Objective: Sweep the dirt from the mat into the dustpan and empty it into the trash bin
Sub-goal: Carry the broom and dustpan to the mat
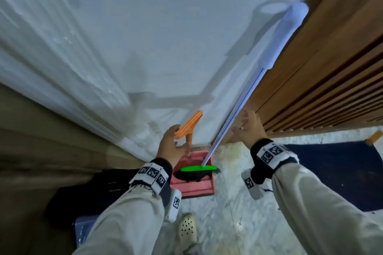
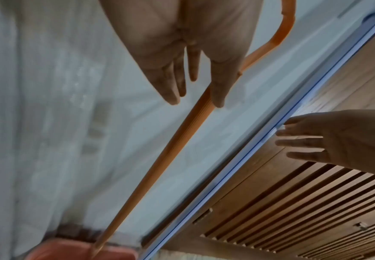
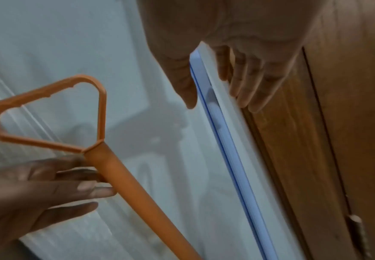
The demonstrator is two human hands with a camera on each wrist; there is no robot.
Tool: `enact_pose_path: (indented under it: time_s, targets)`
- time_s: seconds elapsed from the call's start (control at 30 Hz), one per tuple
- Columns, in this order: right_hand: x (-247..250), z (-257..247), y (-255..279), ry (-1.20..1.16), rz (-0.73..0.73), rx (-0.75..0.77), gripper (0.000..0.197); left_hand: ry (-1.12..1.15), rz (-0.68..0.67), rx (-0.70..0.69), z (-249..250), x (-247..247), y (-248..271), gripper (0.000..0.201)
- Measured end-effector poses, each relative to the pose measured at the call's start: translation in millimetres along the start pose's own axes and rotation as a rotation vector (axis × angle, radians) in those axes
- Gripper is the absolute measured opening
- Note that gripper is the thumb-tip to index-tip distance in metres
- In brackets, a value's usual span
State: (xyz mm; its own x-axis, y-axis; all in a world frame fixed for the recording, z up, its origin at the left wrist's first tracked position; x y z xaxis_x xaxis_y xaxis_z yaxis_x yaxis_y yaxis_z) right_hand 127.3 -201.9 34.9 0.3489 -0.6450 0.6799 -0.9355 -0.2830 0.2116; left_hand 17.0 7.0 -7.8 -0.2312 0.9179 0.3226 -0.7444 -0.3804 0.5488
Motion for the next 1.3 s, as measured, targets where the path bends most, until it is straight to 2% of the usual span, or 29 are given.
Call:
enact_pose_path:
  time_s: [0.1, 0.2, 0.37, 0.5, 0.6, 0.73, 0.83, 0.97, 1.1, 1.13, 1.23, 1.3]
  targets:
    - [-0.6, -12.6, -11.3, -0.048, 0.017, 0.030, 0.045, 0.102, -0.065, -0.066, 20.2, -0.4, -2.3, 0.036]
    - [-2.1, -15.0, -14.1, -0.114, 0.019, 0.013, 0.022, 0.118, -0.118, -0.018, 26.0, 0.3, 2.7, 0.025]
    - [5.6, -3.1, 13.9, -0.044, -0.053, 0.133, 0.023, 0.119, -0.166, -0.069, 29.2, -7.2, 26.6, 0.019]
    - [36.0, 29.6, 52.7, -0.018, -0.057, 0.133, 0.023, 0.075, -0.183, -0.087, 26.2, -31.8, 44.4, 0.018]
    - [79.3, 56.4, 81.7, 0.003, -0.028, 0.151, 0.025, -0.003, -0.210, -0.075, 29.7, -57.8, 58.1, 0.015]
    - [156.2, 81.5, 129.1, 0.021, 0.099, 0.191, 0.026, -0.109, -0.255, -0.142, 54.6, -109.2, 95.0, 0.022]
    - [224.6, 100.2, 169.5, 0.054, 0.174, 0.269, 0.025, -0.131, -0.180, -0.301, 82.1, -153.9, 141.1, 0.021]
    - [314.7, 144.9, 240.0, 0.034, 0.296, 0.313, 0.027, -0.214, -0.149, -0.454, 116.2, -225.6, 188.6, 0.020]
    - [390.5, 205.4, 316.6, -0.017, 0.467, 0.349, 0.057, -0.237, -0.124, -0.542, 146.6, -303.2, 220.6, 0.015]
    - [406.3, 219.9, 334.6, -0.004, 0.509, 0.343, 0.058, -0.220, -0.115, -0.538, 151.6, -322.0, 227.4, 0.019]
    - [450.9, 265.6, 382.9, 0.075, 0.600, 0.259, 0.025, -0.205, -0.104, -0.551, 162.0, -382.6, 242.6, 0.025]
    - [477.6, 298.5, 409.6, 0.117, 0.649, 0.208, 0.018, -0.219, -0.137, -0.563, 164.1, -423.6, 250.5, 0.026]
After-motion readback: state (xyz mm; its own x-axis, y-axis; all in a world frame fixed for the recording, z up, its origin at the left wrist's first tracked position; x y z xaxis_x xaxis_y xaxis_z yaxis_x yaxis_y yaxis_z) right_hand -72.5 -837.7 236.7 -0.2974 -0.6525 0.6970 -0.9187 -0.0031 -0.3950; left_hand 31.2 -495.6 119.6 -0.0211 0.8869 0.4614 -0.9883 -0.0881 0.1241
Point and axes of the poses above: each hand's wrist, its own y-axis away from the middle knuckle, its own x-axis out of the back of the hand, z = x × y, the point moved 2 cm from there along -y, towards the middle knuckle, and after that the axes turned 11 degrees about x, right-handed, at the moved point
